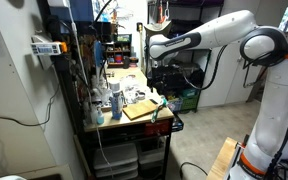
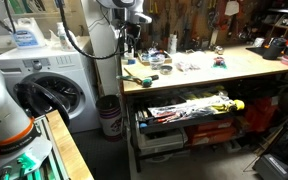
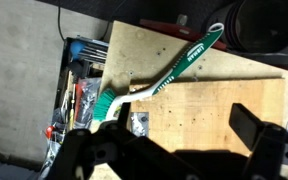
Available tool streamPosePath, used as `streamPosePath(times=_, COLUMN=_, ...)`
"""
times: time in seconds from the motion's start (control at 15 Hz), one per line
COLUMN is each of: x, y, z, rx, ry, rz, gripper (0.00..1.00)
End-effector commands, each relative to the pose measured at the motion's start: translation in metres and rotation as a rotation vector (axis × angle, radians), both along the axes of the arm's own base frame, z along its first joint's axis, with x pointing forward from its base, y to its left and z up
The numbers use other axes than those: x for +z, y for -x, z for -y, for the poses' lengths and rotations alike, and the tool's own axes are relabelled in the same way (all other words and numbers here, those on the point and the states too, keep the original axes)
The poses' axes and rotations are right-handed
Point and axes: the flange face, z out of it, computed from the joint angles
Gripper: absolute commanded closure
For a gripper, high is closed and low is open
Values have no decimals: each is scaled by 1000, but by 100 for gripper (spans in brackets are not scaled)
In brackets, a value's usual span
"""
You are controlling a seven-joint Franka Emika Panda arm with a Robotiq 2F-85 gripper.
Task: Use the white and green brush to scrub the wooden board
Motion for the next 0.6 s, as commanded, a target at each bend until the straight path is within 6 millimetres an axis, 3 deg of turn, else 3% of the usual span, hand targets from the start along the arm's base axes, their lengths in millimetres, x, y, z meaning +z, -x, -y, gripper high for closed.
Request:
streamPosePath(times=0.0, x=14, y=34, z=7, rx=111, ry=53, rz=18, gripper=0)
streamPosePath(times=0.53, x=34, y=75, z=14, rx=177, ry=61, rz=44, gripper=0)
